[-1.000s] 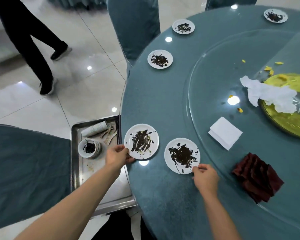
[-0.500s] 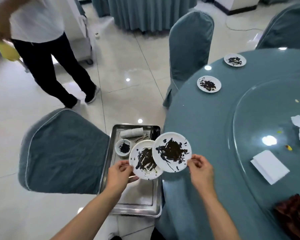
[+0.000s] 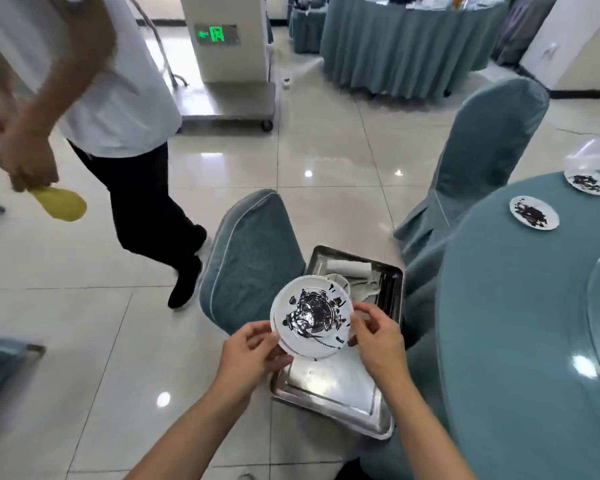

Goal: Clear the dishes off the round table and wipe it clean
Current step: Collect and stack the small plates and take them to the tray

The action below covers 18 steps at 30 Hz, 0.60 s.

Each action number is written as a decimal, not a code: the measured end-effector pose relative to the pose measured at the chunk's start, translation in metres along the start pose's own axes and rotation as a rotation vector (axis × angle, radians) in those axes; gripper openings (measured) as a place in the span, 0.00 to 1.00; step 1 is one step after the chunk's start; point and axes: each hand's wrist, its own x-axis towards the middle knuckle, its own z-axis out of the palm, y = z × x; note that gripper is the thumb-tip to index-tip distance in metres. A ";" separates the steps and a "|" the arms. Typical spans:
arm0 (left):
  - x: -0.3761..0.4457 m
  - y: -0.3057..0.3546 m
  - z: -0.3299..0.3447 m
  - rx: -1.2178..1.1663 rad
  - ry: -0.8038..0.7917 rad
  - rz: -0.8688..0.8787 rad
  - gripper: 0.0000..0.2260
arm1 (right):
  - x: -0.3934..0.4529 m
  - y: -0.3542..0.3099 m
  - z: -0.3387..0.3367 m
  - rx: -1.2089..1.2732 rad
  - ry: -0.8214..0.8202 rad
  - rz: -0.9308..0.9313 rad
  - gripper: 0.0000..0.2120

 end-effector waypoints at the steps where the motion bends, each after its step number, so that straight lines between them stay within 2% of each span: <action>1: -0.002 0.002 -0.020 -0.006 0.001 0.006 0.07 | -0.007 -0.004 0.019 0.019 -0.017 0.003 0.08; 8: -0.004 0.025 -0.121 -0.085 0.067 0.004 0.09 | -0.033 -0.034 0.122 -0.014 -0.087 -0.035 0.10; 13: 0.005 0.049 -0.149 -0.123 0.091 0.041 0.12 | -0.024 -0.061 0.159 -0.081 -0.136 -0.087 0.09; 18: 0.048 0.077 -0.168 -0.127 0.153 0.039 0.16 | 0.007 -0.092 0.199 -0.129 -0.166 -0.165 0.08</action>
